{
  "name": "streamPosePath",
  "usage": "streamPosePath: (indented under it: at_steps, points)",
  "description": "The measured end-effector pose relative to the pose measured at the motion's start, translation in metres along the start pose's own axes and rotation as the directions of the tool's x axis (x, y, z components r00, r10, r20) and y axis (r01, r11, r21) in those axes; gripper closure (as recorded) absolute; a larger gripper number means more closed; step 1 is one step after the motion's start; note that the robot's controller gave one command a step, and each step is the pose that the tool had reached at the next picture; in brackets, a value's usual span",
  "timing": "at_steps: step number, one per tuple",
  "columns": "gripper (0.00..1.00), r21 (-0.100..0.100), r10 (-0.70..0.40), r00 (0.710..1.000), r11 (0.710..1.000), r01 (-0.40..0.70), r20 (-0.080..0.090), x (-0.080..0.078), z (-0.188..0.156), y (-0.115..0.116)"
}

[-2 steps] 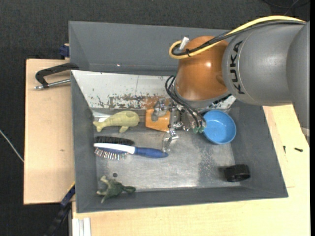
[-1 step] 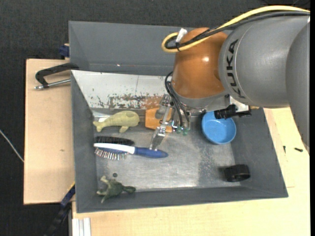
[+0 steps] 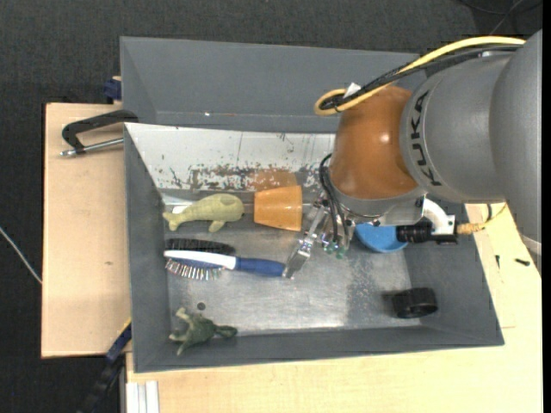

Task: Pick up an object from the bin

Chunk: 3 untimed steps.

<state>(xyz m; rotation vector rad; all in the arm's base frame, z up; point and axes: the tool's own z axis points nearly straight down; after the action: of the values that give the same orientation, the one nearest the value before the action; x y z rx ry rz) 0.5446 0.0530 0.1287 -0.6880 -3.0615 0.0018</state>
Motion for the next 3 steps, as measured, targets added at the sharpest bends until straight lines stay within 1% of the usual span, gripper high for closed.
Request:
streamPosePath:
  at_steps: [1,2,3]
  points:
    - [0.00,-0.010,-0.022,1.000,1.000,0.022,0.010,0.005,-0.039,0.053]
    - [0.00,0.005,0.055,0.998,0.998,-0.055,-0.023,-0.007,0.060,0.013]
    - [1.00,-0.008,0.055,0.998,0.998,-0.055,0.008,-0.015,0.054,0.015]
